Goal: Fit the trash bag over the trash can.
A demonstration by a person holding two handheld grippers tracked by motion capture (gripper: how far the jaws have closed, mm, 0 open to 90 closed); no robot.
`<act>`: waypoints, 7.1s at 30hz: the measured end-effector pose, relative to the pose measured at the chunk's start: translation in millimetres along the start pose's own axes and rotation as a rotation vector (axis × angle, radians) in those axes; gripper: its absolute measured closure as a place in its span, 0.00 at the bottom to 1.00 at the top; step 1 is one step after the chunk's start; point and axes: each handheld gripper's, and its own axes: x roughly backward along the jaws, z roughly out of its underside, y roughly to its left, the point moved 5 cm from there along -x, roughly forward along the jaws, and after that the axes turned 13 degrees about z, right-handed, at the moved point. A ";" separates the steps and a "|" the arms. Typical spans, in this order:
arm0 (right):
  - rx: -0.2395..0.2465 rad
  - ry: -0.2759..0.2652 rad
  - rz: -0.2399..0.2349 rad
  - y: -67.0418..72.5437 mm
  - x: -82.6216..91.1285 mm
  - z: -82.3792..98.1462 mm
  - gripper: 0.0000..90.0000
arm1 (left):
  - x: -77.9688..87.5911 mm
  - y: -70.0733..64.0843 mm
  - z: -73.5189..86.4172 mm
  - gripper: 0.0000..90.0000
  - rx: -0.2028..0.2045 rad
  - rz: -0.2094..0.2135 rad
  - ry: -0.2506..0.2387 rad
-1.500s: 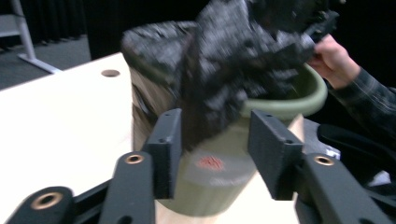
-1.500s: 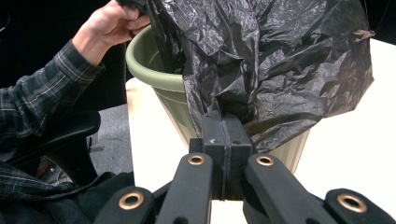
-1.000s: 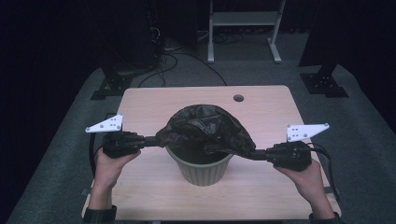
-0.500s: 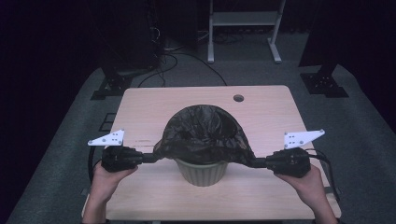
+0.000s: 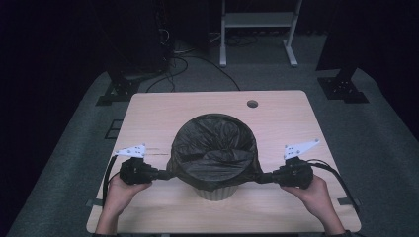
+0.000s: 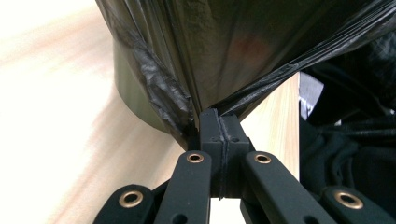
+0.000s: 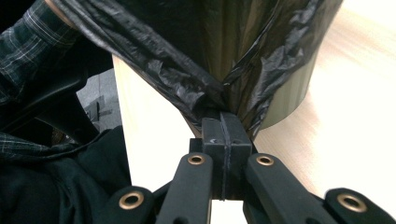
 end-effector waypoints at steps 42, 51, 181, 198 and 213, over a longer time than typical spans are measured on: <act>-0.028 -0.159 0.249 -49.9 39.0 -13.1 0.54 | 33.8 -3.8 -13.0 0.40 -0.081 -0.109 -0.078; -0.014 -0.312 0.149 -33.9 47.0 -73.3 0.48 | 9.1 -17.1 -35.6 0.32 -0.197 -0.050 -0.025; 0.496 0.277 0.220 39.4 -55.0 -140.8 0.00 | -13.0 14.9 73.3 0.00 -0.030 -0.388 0.232; 0.565 0.445 0.295 34.7 -62.4 -129.6 0.00 | -12.8 17.8 75.5 0.00 -0.057 -0.414 0.230; 0.568 0.442 0.298 36.1 -60.1 -134.1 0.00 | -13.7 18.5 77.5 0.00 -0.078 -0.413 0.184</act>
